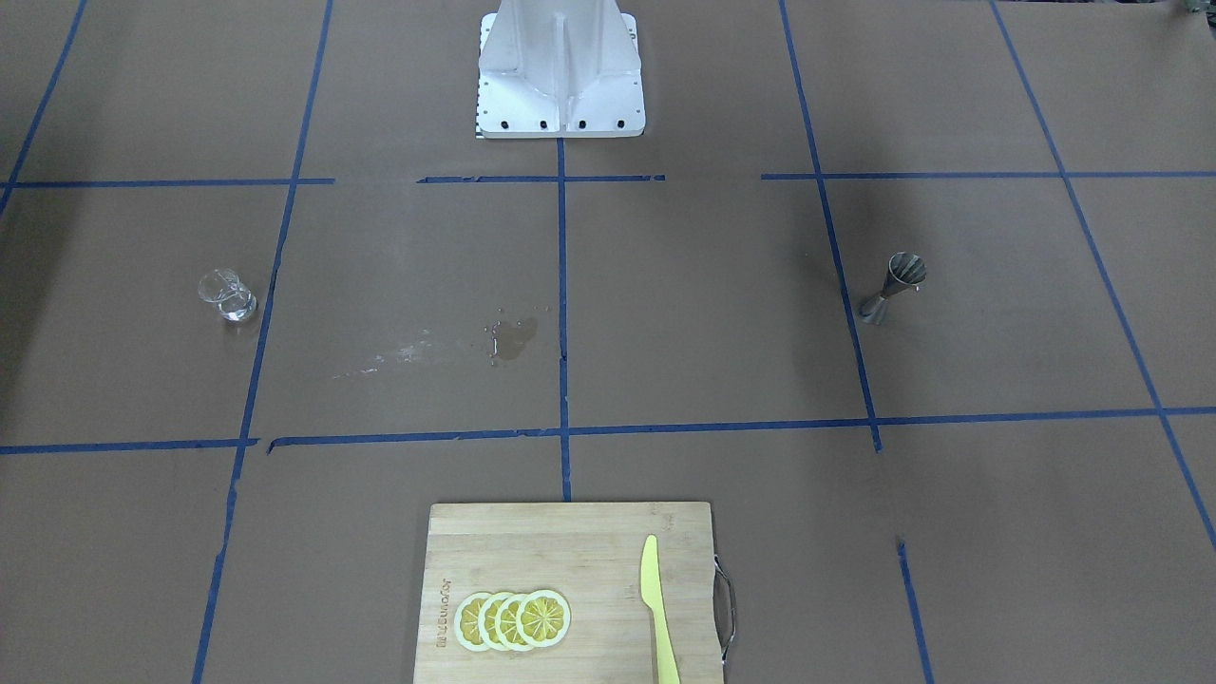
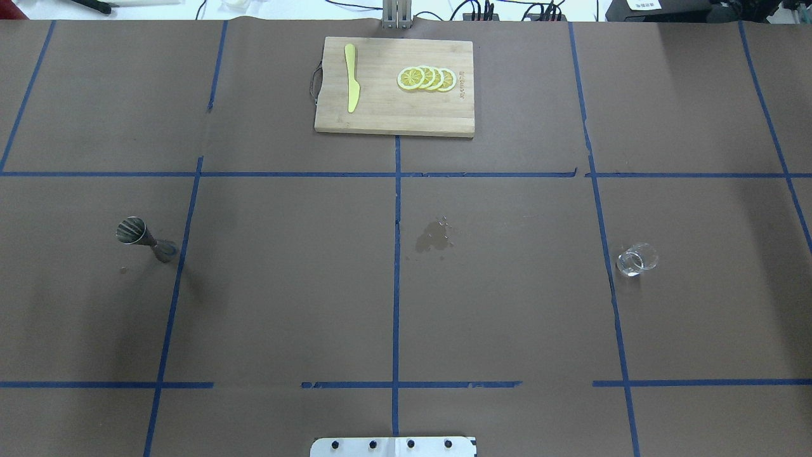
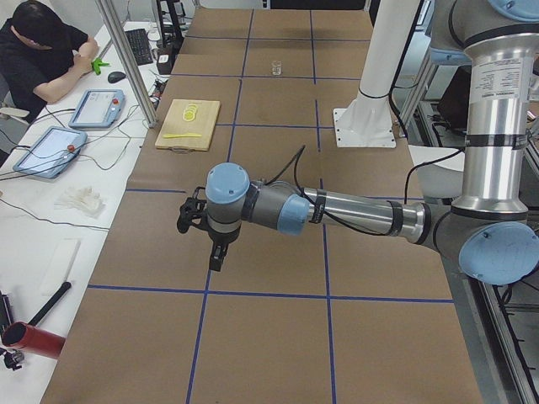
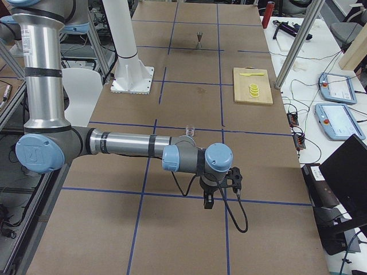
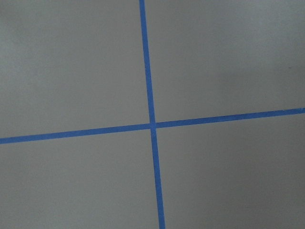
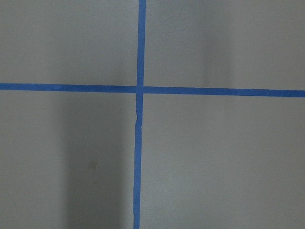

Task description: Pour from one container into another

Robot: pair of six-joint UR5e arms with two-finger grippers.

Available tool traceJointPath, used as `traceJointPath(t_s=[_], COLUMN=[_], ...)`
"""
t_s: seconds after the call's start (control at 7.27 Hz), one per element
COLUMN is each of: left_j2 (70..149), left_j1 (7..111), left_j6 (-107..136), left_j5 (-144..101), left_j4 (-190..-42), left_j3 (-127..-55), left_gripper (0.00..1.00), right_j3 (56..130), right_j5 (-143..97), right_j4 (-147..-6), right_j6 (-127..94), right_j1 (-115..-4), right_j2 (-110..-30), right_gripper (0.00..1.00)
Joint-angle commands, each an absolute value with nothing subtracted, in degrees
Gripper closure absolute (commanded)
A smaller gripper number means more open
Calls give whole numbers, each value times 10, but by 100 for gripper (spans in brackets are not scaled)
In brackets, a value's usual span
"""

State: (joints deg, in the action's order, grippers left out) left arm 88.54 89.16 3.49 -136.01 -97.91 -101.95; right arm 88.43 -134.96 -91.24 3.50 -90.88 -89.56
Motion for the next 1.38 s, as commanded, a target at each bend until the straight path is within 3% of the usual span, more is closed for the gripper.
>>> traceJointPath(t_s=[0.0,0.55,0.96,1.24], left_j2=[888,862,741,714], left_j1=[848,576,359,227], left_j6=[112,510,704,805], left_j5=[-1361,-1200,-948,-791], left_j4=[-977,-1006,-1198,-1197], left_j3=[-1117,-1324,-1330,-1328], left_gripper=[0,0,0,0], right_j3=[889,918,937,1012], right_j5=[-1350,-1382,-1391,-1388], right_j4=[-911,-913,-912,-916], right_j6=[35,30,-9,-31], right_j1=[-908,-907,-906,-893], right_j2=[-888,-876,-869,-875], right_gripper=[0,0,0,0])
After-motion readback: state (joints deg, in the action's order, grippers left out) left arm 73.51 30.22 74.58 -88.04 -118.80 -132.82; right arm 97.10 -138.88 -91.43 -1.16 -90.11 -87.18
